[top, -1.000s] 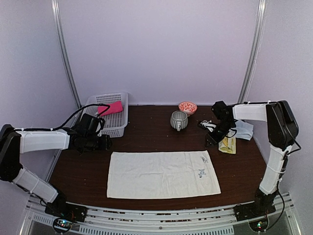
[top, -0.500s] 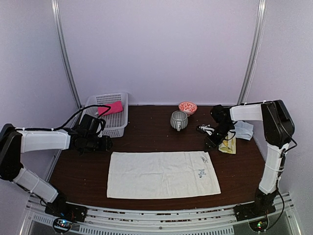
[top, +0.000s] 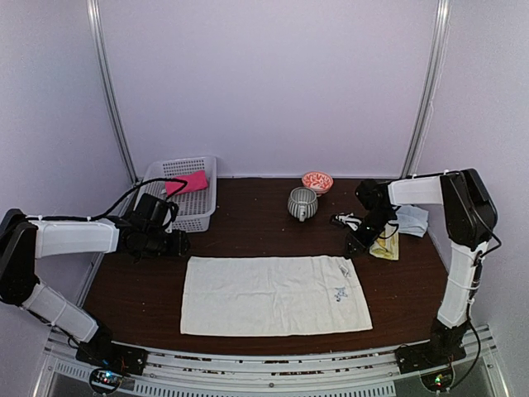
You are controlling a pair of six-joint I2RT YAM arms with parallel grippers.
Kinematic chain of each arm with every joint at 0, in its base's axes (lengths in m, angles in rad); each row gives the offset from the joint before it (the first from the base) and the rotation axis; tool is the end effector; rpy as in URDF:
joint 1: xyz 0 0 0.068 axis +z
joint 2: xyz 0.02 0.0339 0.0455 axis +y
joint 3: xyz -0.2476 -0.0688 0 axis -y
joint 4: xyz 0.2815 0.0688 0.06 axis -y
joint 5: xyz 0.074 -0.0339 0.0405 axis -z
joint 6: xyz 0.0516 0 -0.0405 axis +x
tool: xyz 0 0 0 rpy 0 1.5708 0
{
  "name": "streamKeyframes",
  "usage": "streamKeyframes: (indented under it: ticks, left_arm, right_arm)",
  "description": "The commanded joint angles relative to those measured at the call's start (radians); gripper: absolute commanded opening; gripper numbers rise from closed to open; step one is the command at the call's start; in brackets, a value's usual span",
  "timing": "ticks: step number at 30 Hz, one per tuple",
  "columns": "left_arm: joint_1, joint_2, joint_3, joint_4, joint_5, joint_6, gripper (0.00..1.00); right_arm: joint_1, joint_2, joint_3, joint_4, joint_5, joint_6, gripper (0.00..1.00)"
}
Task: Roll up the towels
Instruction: Pick up the towel from the center of the board.
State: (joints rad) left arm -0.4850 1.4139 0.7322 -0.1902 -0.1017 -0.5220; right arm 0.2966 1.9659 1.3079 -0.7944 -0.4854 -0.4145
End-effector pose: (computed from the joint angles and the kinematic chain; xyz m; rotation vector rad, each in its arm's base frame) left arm 0.2841 -0.1438 0.1313 -0.0912 2.4620 -0.3233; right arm 0.3648 0.1367 0.0985 -1.0541 2.7159 0.7098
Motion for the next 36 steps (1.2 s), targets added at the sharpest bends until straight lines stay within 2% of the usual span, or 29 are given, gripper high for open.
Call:
streamKeyframes:
  ticks: [1,4,13,19,24,29,32,36]
  left_arm:
    - [0.003,-0.014,0.016,-0.004,-0.018,-0.007,0.5]
    - [0.003,-0.019,0.012,-0.009,-0.022,-0.01,0.5]
    - [0.003,-0.021,0.013,-0.009,-0.024,-0.008,0.5]
    - [0.003,-0.027,0.008,-0.008,-0.027,-0.009,0.5]
    - [0.003,-0.033,-0.002,-0.006,-0.028,-0.009,0.5]
    - [0.002,-0.041,-0.009,-0.001,-0.007,-0.01,0.51]
    - [0.012,-0.041,-0.025,0.027,0.042,-0.022,0.52]
    - [0.054,-0.029,-0.076,0.108,0.179,-0.074,0.53]
  right_arm:
    - [0.008,-0.004,-0.047,-0.014,0.035,-0.005,0.16]
    - [0.009,-0.025,-0.059,-0.002,0.067,0.0,0.25]
    - [0.107,-0.094,-0.146,0.087,0.317,0.016,0.31]
    - [0.124,-0.081,-0.176,0.103,0.37,0.022,0.26]
    - [0.124,-0.088,-0.16,0.109,0.35,0.021,0.09]
    - [0.116,-0.14,-0.113,0.113,0.35,0.014,0.03]
    - [0.108,-0.151,-0.102,0.125,0.343,0.004,0.0]
    - [0.107,-0.151,-0.111,0.157,0.321,-0.005,0.0]
